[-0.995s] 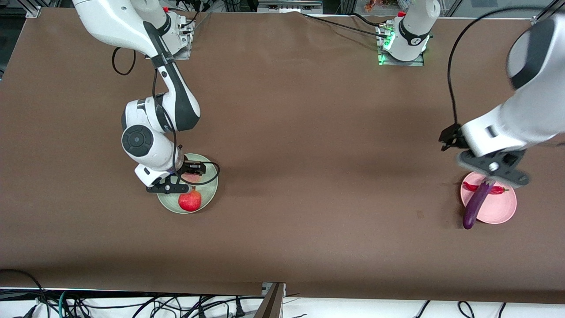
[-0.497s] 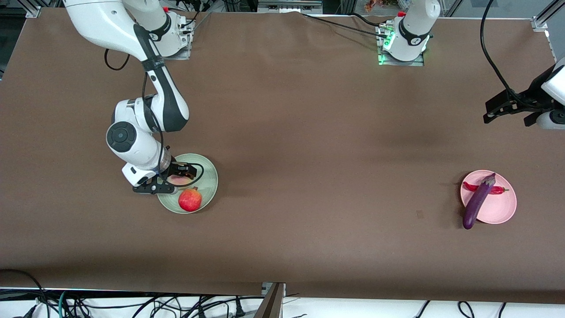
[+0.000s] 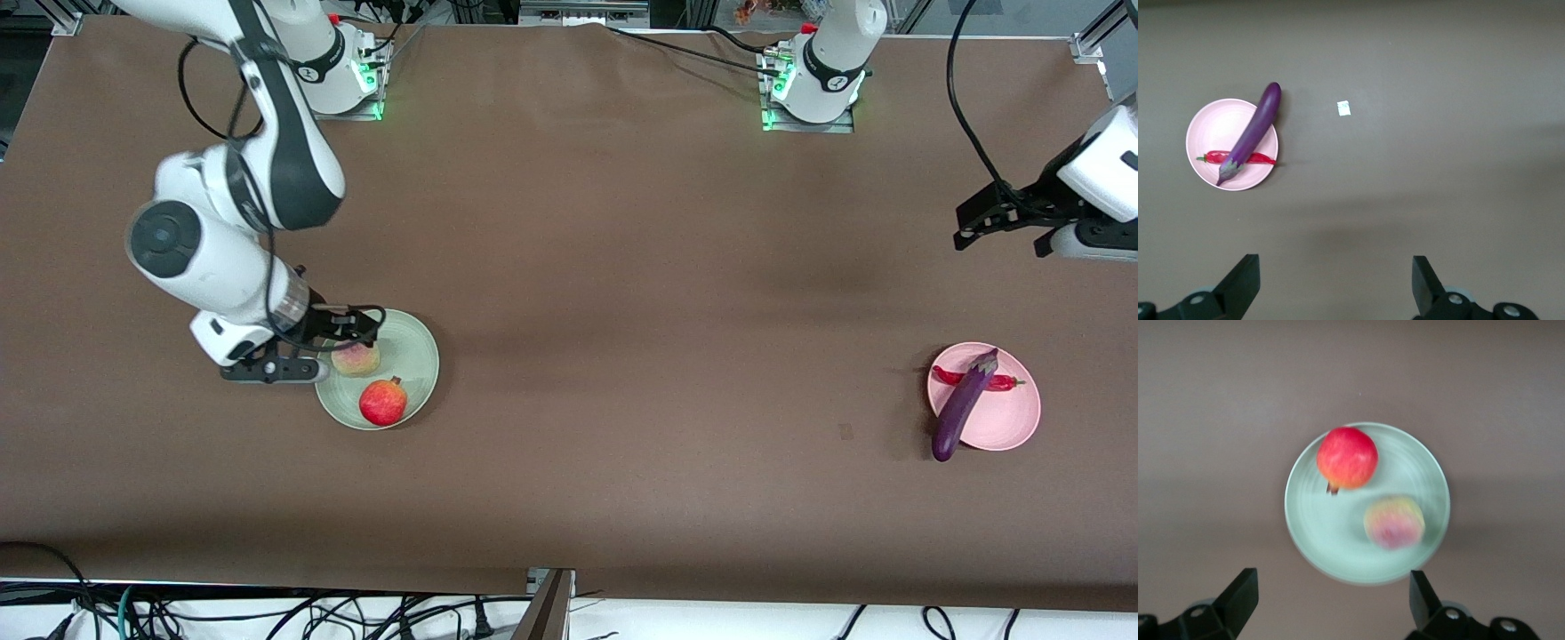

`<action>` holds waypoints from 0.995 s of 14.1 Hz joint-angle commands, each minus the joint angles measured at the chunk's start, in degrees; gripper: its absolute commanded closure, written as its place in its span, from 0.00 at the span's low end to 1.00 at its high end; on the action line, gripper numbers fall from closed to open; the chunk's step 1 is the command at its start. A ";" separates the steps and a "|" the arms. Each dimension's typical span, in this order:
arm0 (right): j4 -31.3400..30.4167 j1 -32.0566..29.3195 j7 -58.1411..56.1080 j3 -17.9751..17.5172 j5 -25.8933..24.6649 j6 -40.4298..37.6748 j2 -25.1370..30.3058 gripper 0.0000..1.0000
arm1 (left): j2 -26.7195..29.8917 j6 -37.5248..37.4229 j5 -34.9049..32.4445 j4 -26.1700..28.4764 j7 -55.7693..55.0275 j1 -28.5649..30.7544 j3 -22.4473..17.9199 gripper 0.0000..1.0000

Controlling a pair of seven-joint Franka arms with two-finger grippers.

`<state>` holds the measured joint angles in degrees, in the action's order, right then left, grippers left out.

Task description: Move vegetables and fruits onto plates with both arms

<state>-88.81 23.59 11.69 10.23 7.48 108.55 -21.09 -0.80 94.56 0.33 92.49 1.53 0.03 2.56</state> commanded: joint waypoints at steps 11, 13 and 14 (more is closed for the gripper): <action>-4.27 -7.29 -4.66 -4.39 -4.84 -20.04 21.27 0.00 | -0.34 -3.51 -0.77 -1.34 -1.36 -0.73 -0.19 0.00; -3.92 -10.58 -5.62 -7.41 -6.15 -20.22 21.27 0.00 | -0.25 -3.51 -0.86 -1.34 -1.36 -0.91 -0.19 0.00; -3.92 -10.58 -5.71 -7.50 -6.59 -20.13 21.18 0.00 | -0.25 -3.51 -0.86 -1.43 -1.36 -0.91 -0.19 0.00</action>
<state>-90.97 15.15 7.45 4.83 2.16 87.34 -1.46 -0.72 91.85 0.30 92.45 0.24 -0.64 2.46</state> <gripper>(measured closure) 0.000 0.000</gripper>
